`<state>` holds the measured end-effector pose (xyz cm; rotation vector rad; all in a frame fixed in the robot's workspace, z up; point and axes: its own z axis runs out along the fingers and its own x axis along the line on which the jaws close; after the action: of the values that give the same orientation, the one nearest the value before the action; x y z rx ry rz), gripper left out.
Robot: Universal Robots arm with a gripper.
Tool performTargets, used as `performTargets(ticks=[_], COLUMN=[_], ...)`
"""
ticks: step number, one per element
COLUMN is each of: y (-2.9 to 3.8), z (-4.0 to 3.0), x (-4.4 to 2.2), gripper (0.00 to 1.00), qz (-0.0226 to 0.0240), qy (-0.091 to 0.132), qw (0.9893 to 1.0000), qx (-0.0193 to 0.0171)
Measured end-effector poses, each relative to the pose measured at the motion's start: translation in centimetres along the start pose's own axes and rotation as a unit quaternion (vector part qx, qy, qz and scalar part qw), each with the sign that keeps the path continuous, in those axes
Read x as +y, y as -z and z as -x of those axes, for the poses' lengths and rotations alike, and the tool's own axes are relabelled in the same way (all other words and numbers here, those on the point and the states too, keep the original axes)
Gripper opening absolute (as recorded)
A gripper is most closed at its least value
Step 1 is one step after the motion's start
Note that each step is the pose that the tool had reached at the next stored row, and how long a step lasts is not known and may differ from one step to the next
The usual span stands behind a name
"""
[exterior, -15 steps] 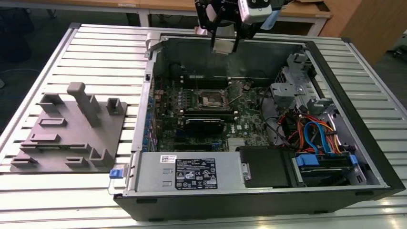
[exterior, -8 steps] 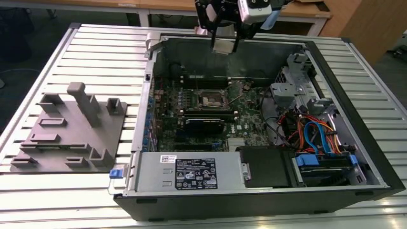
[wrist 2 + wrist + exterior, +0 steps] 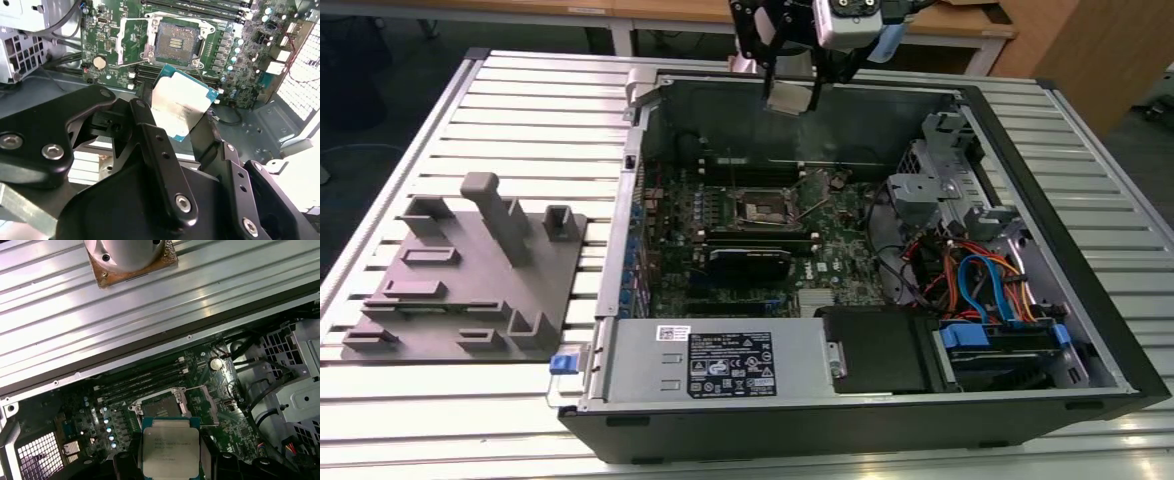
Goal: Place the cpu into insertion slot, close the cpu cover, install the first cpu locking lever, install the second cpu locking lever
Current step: 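Place the cpu into insertion slot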
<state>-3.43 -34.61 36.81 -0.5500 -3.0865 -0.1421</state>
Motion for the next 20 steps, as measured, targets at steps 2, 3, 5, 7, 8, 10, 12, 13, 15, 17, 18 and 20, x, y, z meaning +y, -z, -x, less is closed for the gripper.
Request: performTargets(ticks=[2,3,5,7,8,10,12,13,15,17,18,20], y=[0.00,0.00,0.00,0.00,0.00,0.00,0.00,0.00,0.00,0.00,0.00,-0.01], z=[0.00,0.00,0.00,0.00,0.00,0.00,0.00,0.00,0.00,0.00,0.00,0.00], x=[0.00,0.00,0.00,0.00,0.00,0.00,0.00,0.00,0.00,0.00,0.00,0.00], gripper=[0.54,0.54,0.54,0.54,0.54,0.54,0.54,0.54,0.54,0.54,0.54,0.54], qz=[-0.0001,-0.0001,-0.0001,0.0000,-0.0001,0.0000,0.0000,0.0000,0.0000,0.0000,0.0001,0.0002], qy=[0.000,-0.001,-0.001,-0.001,-0.001,-0.001,-0.001,-0.001,-0.002,-0.006,-0.010,-0.019], qw=[1.0000,1.0000,1.0000,1.0000,1.0000,1.0000,1.0000,1.0000,1.0000,1.0000,1.0000,0.9998], qx=[0.0000,-0.0001,-0.0001,-0.0001,-0.0001,-0.0001,-0.0001,-0.0001,-0.0002,-0.0006,-0.0009,-0.0017])
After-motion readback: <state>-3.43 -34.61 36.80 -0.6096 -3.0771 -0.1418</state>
